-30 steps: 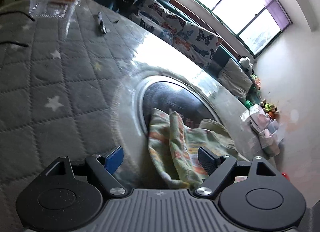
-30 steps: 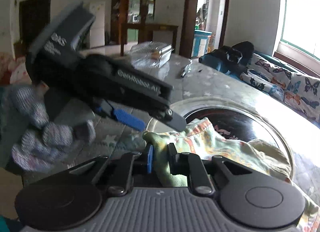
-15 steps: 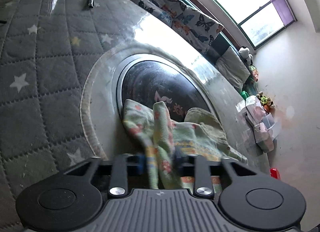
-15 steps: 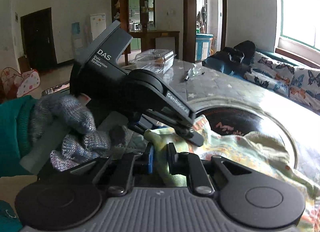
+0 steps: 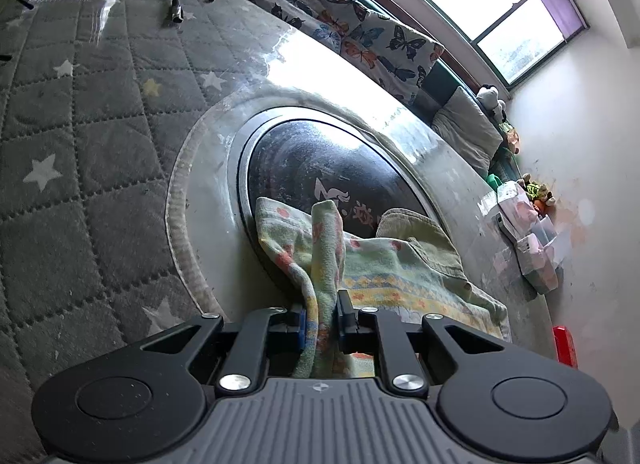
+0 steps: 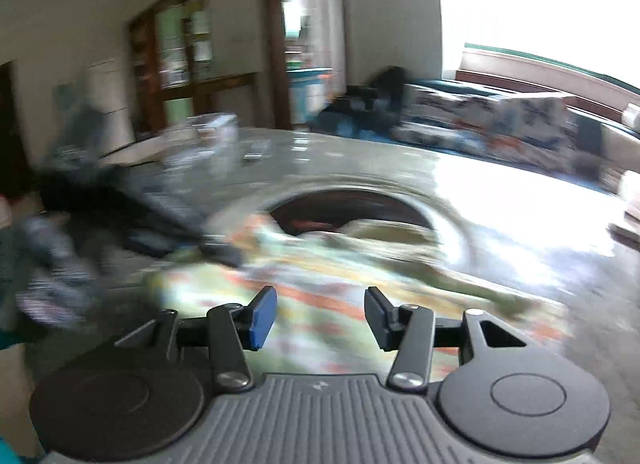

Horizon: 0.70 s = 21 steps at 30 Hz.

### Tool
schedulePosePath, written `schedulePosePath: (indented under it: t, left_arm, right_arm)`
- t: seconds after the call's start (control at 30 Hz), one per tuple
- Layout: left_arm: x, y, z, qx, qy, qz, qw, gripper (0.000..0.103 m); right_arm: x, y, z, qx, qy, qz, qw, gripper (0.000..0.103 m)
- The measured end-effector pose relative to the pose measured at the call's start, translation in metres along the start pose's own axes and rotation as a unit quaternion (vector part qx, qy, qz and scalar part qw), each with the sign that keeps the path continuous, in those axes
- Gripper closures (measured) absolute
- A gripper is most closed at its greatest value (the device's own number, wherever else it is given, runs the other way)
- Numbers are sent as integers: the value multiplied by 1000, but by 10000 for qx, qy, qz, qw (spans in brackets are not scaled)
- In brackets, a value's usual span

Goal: Fold clothes

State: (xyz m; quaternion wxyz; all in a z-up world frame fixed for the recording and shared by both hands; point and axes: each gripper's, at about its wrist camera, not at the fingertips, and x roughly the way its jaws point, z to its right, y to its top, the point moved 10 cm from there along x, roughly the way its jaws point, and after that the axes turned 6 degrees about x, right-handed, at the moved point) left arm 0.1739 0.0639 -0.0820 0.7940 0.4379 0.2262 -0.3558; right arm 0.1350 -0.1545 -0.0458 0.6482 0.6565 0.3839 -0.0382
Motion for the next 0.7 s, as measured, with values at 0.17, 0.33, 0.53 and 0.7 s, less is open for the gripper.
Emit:
schedulePosePath:
  t: [0.17,0.33,0.53,0.7]
  left_arm:
    - [1,1,1,28,35,-5,10000,88]
    - [2,1,2,77,81,-18,9999,88]
    - [4,2,4,169,145,-19,9998,88]
    - [3,4,9,315,199,26,9993,88]
  right_arm:
    - [2,0,75,639,-870,106,9941,53]
    - [9,-8,128,1128,-1322,85,9848,52]
    - [12,-19,144,1424,-1240,9,9820,50]
    - [14,-18,127,1429,-982,2,9849,78]
